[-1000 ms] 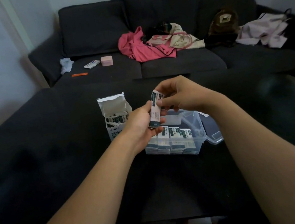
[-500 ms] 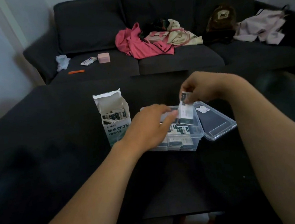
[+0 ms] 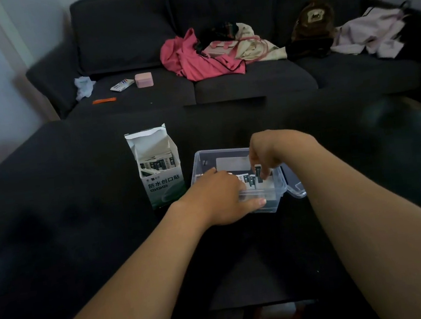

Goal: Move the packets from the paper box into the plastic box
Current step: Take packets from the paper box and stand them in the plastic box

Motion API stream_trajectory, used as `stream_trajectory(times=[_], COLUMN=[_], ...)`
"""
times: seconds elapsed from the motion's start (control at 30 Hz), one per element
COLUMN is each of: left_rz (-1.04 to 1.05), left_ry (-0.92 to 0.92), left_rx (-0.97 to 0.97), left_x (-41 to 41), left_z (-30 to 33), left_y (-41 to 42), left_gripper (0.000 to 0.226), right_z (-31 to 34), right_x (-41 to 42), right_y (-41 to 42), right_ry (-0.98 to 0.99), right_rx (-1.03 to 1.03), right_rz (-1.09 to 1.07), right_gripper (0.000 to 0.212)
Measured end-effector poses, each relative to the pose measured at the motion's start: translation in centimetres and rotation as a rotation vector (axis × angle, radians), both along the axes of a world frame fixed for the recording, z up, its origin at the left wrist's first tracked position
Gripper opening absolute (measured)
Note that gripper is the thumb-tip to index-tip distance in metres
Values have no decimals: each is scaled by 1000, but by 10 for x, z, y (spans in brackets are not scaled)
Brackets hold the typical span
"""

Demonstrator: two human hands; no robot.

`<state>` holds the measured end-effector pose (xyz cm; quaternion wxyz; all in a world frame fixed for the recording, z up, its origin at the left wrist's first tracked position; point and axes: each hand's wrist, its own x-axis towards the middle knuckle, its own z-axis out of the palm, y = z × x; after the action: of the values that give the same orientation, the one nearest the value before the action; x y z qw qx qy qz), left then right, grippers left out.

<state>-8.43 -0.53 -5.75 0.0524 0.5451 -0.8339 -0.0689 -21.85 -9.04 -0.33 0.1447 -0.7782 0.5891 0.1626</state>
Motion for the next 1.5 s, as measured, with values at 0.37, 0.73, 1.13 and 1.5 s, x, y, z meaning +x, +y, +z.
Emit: stream_trajectory(times=[0.37, 0.73, 1.13, 1.5], left_rz=[43, 57, 46, 604], left_ry=[48, 43, 100, 773], left_rx=[60, 65, 52, -788], left_x=[1, 1, 3, 70], left_z=[-4, -4, -5, 49], left_y=[-4, -4, -4, 7], left_gripper=[53, 59, 50, 23], right_z=[-7, -11, -11, 8], right_x=[15, 17, 11, 37], right_y=[22, 19, 11, 25], right_ry=[55, 137, 10, -823], right_rx=[-180, -122, -148, -388], right_rz=[59, 109, 93, 235], right_gripper=[52, 52, 59, 13])
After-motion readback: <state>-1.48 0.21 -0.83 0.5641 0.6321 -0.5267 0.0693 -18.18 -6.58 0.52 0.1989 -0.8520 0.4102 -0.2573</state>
